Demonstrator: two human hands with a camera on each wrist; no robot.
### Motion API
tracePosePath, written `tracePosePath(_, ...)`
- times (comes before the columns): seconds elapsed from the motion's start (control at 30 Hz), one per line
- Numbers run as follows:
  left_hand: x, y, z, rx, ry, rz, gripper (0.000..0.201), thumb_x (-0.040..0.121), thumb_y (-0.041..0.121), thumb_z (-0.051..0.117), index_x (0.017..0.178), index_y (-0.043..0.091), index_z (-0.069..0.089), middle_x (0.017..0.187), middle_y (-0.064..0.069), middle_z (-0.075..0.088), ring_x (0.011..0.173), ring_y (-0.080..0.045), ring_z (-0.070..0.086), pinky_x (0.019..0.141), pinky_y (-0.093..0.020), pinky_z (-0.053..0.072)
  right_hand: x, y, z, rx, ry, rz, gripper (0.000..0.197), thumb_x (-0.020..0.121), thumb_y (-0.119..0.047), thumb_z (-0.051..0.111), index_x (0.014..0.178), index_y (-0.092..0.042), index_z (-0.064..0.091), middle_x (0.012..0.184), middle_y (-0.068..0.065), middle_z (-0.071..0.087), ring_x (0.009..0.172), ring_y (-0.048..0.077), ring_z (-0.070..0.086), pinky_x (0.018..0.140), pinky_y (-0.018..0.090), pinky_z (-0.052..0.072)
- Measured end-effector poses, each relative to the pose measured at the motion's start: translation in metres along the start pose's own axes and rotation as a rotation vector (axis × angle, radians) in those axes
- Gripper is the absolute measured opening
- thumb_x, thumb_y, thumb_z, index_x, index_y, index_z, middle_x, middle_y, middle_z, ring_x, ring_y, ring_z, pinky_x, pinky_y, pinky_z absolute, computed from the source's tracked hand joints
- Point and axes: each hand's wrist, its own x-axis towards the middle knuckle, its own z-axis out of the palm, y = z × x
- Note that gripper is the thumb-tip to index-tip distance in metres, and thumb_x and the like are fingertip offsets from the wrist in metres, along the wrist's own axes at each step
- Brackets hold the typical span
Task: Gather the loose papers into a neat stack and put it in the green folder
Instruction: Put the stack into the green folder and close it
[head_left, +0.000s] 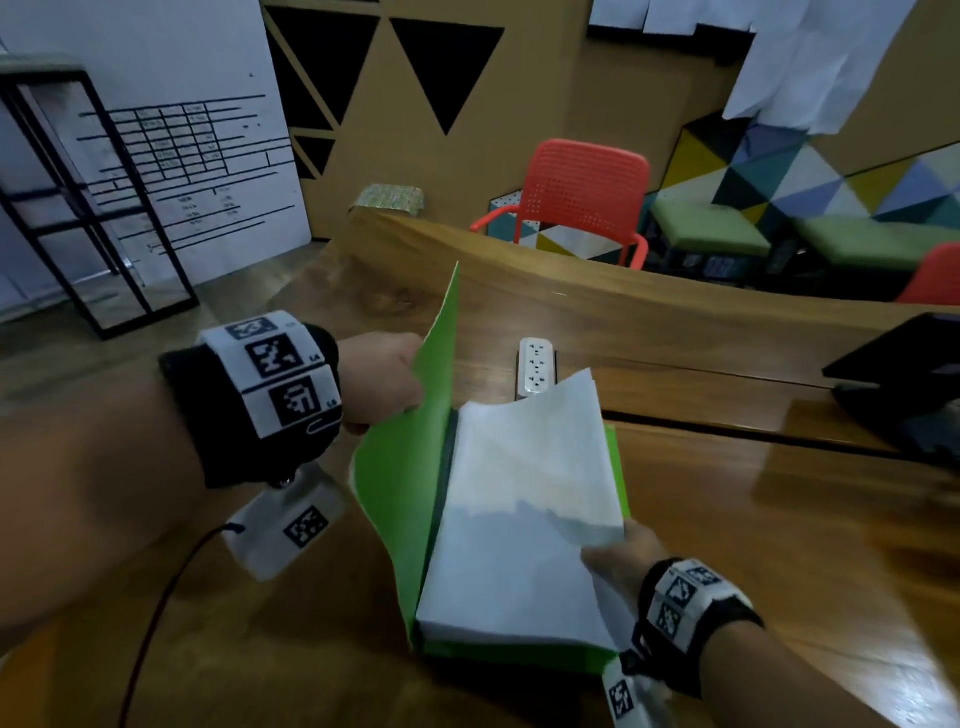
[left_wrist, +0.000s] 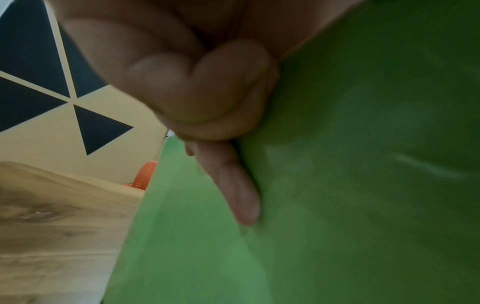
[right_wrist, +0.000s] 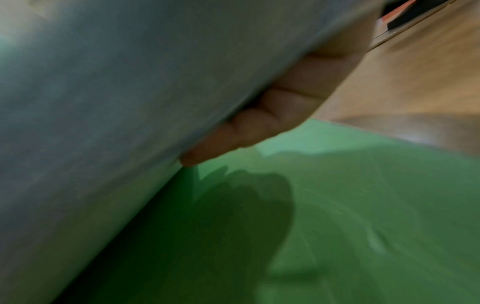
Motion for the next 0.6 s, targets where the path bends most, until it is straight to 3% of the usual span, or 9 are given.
tracePosePath(0.1, -0.009, -0.003, 0.011, 0.071, -0.022, 0.014, 0.038, 0.085, 0.006, 0.049, 0.123, 0.005, 0.044, 0.112, -0.023, 0.058, 0.076, -0.028, 0.052, 0.055, -0.029, 0.042, -0.009, 0.013, 0.012, -0.011, -0.011, 0.017, 0.04, 0.076, 0.003, 0.062, 0.115, 0.0, 0.058, 0.09, 0.012, 0.064, 0.085, 0.029, 0.06, 0.067, 0.03, 0.049)
tracePosePath(0.17, -0.012, -0.005, 0.016, 0.096, -0.026, 0.042, 0.047, 0.085, 0.006, 0.048, 0.131, 0.007, 0.04, 0.119, -0.023, 0.056, 0.082, -0.028, 0.05, 0.053, -0.026, 0.039, -0.013, 0.016, 0.015, 0.017, 0.002, 0.02, 0.037, 0.075, 0.005, 0.061, 0.112, 0.0, 0.058, 0.084, 0.01, 0.063, 0.085, 0.029, 0.059, 0.062, 0.028, 0.048)
tracePosePath(0.23, -0.013, -0.007, 0.018, 0.1, -0.027, 0.053, 0.052, 0.085, 0.006, 0.047, 0.135, 0.007, 0.036, 0.122, -0.021, 0.055, 0.094, -0.032, 0.056, 0.065, -0.03, 0.048, -0.013, 0.016, 0.015, 0.027, 0.022, 0.02, 0.034, 0.076, 0.005, 0.059, 0.109, -0.003, 0.059, 0.082, 0.008, 0.063, 0.086, 0.029, 0.06, 0.06, 0.028, 0.05)
tracePosePath(0.33, -0.014, -0.012, 0.02, 0.105, -0.014, 0.054, 0.051, 0.082, 0.007, 0.046, 0.132, 0.007, 0.039, 0.119, -0.018, 0.058, 0.103, -0.033, 0.059, 0.086, -0.042, 0.054, -0.013, 0.011, 0.015, 0.003, 0.033, 0.005, 0.038, 0.076, 0.004, 0.06, 0.113, -0.004, 0.059, 0.096, 0.014, 0.066, 0.094, 0.032, 0.061, 0.076, 0.034, 0.053)
tracePosePath(0.47, -0.017, -0.016, 0.022, 0.075, -0.002, 0.065, 0.049, 0.08, 0.009, 0.048, 0.129, 0.014, 0.043, 0.113, -0.015, 0.062, 0.098, -0.032, 0.063, 0.084, -0.044, 0.055, -0.009, 0.009, 0.016, -0.081, -0.034, 0.039, 0.043, 0.076, 0.0, 0.063, 0.119, -0.005, 0.056, 0.087, 0.006, 0.061, 0.09, 0.029, 0.057, 0.07, 0.031, 0.049)
tracePosePath(0.6, -0.017, -0.018, 0.024, 0.1, -0.003, 0.073, 0.051, 0.082, 0.012, 0.046, 0.132, 0.016, 0.04, 0.121, -0.013, 0.058, 0.105, -0.03, 0.059, 0.09, -0.043, 0.052, -0.002, 0.013, 0.021, -0.265, -0.057, 0.067, 0.052, 0.077, -0.013, 0.067, 0.127, -0.009, 0.053, 0.113, 0.012, 0.063, 0.102, 0.031, 0.06, 0.088, 0.039, 0.052)
